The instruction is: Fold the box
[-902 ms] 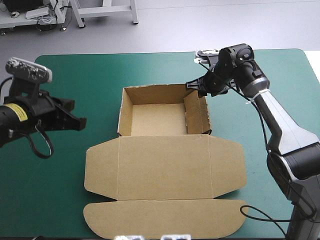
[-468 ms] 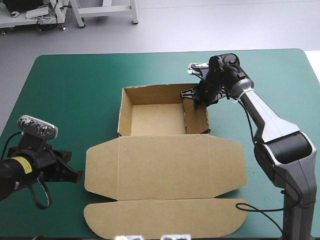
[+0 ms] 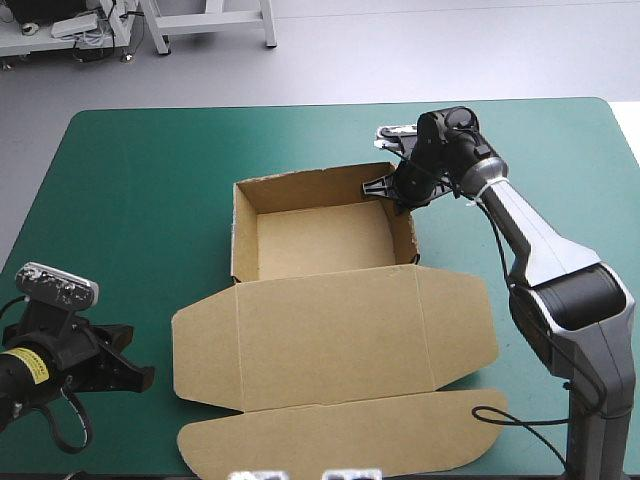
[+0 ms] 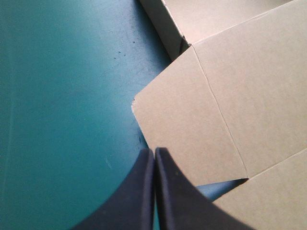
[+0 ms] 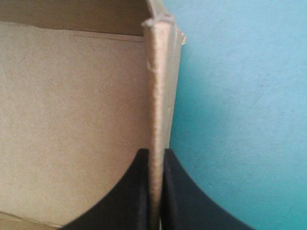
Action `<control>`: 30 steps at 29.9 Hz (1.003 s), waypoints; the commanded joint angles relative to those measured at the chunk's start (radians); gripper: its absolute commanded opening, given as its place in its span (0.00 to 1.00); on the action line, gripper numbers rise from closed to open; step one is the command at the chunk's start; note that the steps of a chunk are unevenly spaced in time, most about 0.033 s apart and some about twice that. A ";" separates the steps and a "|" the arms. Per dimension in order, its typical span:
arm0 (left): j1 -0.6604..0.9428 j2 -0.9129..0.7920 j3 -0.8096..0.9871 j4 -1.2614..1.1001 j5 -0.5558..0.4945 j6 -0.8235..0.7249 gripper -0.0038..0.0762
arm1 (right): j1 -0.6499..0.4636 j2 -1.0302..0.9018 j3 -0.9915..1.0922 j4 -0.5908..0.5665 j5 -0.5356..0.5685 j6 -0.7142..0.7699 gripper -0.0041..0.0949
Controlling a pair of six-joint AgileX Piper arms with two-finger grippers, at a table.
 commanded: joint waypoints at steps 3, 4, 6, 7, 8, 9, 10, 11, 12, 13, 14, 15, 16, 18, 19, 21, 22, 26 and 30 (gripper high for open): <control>-0.001 0.000 -0.024 -0.007 -0.054 -0.028 0.04 | -0.056 -0.157 -0.021 -0.078 0.014 -0.044 0.02; -0.001 0.000 -0.024 -0.007 -0.054 -0.032 0.04 | -0.079 -0.173 -0.020 -0.078 0.014 -0.048 0.02; -0.001 0.000 -0.024 -0.009 -0.054 -0.036 0.04 | -0.133 -0.202 -0.016 -0.074 0.014 -0.057 0.02; -0.001 0.000 -0.024 -0.009 -0.054 -0.036 0.04 | -0.166 -0.218 -0.008 -0.074 0.014 -0.064 0.02; -0.001 0.000 -0.024 -0.009 -0.054 -0.036 0.04 | -0.197 -0.236 -0.001 -0.074 0.014 -0.069 0.02; -0.001 0.000 -0.024 -0.009 -0.054 -0.036 0.04 | -0.238 -0.252 0.011 -0.074 0.014 -0.078 0.02; -0.001 0.000 -0.024 -0.009 -0.054 -0.036 0.04 | -0.281 -0.267 0.027 -0.074 0.014 -0.088 0.02; -0.001 0.000 -0.024 -0.009 -0.054 -0.036 0.04 | -0.318 -0.279 0.044 -0.074 0.016 -0.100 0.02; -0.001 0.000 -0.024 -0.009 -0.054 -0.036 0.04 | -0.366 -0.293 0.062 -0.074 0.015 -0.111 0.02; -0.001 0.000 -0.024 -0.009 -0.054 -0.040 0.04 | -0.416 -0.305 0.080 -0.074 0.015 -0.120 0.02; -0.001 0.000 -0.024 -0.009 -0.054 -0.040 0.04 | -0.466 -0.313 0.095 -0.074 0.015 -0.124 0.02; -0.001 0.000 -0.024 -0.009 -0.054 -0.044 0.04 | -0.517 -0.321 0.113 -0.074 0.014 -0.124 0.02; -0.001 0.000 -0.024 -0.007 -0.054 -0.047 0.04 | -0.569 -0.326 0.128 -0.070 0.014 -0.124 0.02; -0.001 0.000 -0.024 -0.007 -0.056 -0.042 0.04 | -0.661 -0.326 0.147 -0.049 0.014 -0.124 0.02; -0.001 0.000 -0.024 -0.007 -0.056 -0.044 0.04 | -0.709 -0.326 0.156 -0.026 0.014 -0.124 0.02; -0.001 0.000 -0.024 -0.007 -0.056 -0.050 0.04 | -0.786 -0.324 0.168 -0.011 0.009 -0.126 0.02; -0.001 0.000 -0.024 -0.007 -0.056 -0.050 0.04 | -0.821 -0.321 0.174 -0.011 0.003 -0.126 0.02; -0.001 0.000 -0.024 -0.007 -0.062 -0.050 0.04 | -0.914 -0.295 0.175 -0.023 -0.007 -0.126 0.02; -0.001 0.000 -0.024 -0.007 -0.069 -0.050 0.04 | -0.921 -0.264 0.175 -0.084 0.000 -0.126 0.03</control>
